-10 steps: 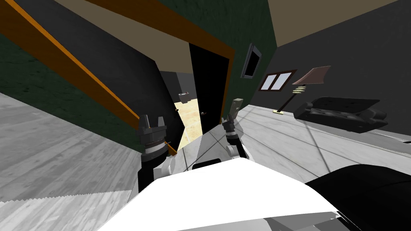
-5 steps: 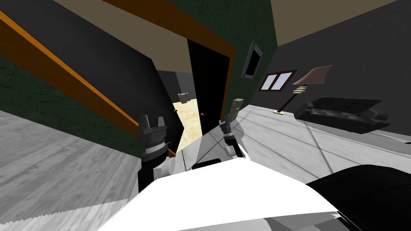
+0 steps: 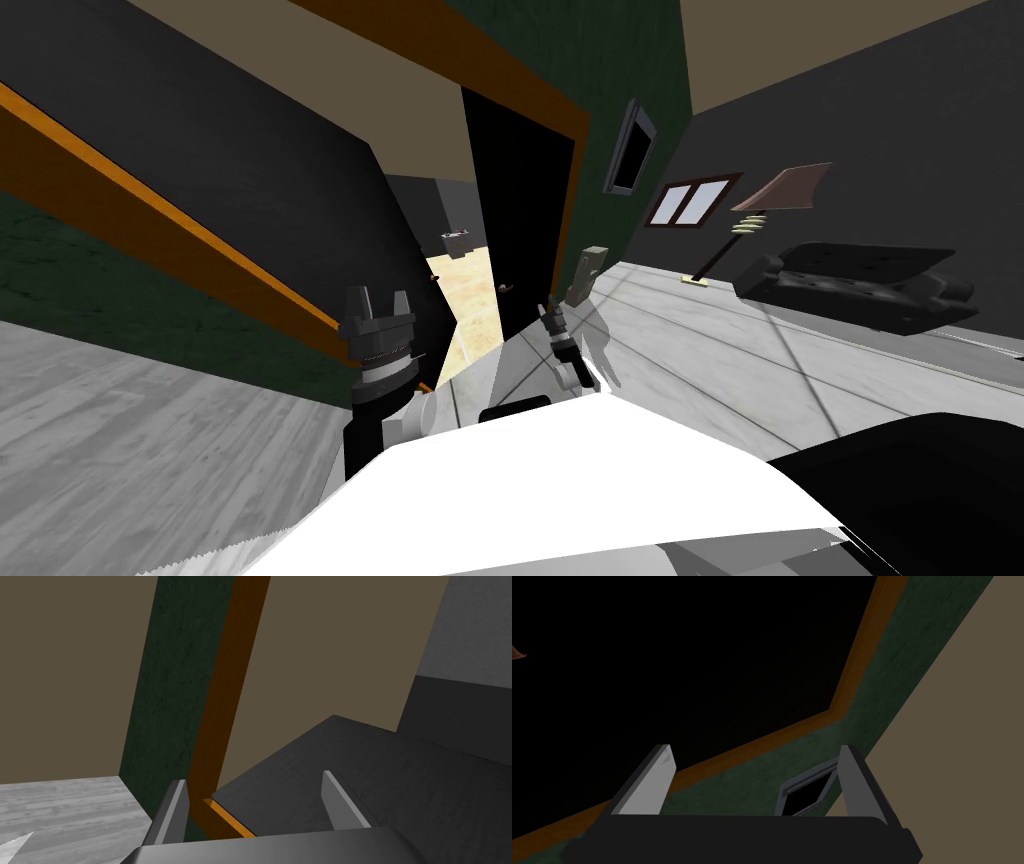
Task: Push the door open
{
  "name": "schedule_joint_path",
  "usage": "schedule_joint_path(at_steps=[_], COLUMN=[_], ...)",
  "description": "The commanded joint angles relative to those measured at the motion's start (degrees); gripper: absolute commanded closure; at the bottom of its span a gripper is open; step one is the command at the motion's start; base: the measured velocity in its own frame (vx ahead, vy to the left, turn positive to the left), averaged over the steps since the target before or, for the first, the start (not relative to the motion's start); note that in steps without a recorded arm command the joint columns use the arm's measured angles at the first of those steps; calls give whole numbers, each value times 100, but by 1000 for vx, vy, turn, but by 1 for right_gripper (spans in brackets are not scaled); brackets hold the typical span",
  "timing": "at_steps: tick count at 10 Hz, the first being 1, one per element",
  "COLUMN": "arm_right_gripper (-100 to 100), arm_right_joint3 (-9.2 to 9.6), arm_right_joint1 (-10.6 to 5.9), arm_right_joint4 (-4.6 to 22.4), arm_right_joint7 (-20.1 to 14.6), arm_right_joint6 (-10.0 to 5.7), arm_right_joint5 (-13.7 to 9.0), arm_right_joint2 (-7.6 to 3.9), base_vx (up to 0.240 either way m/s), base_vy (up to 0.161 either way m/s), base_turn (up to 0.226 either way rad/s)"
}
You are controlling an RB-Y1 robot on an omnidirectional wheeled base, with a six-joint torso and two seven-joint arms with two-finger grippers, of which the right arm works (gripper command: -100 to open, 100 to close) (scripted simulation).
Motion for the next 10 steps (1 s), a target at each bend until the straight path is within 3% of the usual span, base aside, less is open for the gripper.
schedule_joint_path(at_steps=[1,2,6,8,10], arm_right_gripper=[-100,-100,-100,-100,-100], arm_right_joint3=[67,67,220,259,337], arm_right_joint1=[-97,-97,-374,-445,-585], arm_right_joint4=[286,314,1023,1203,1556], arm_right_joint7=[-13,-13,-44,-52,-68], arm_right_joint6=[-88,-88,-233,-270,-344], arm_right_joint5=[31,31,103,121,158], arm_right_joint2=[-20,-20,-69,-79,-100], base_vx=[105,64,78,84,68], base_vy=[-21,-16,-12,-21,-7], base_turn=[-14,-2,-13,-8,-12])
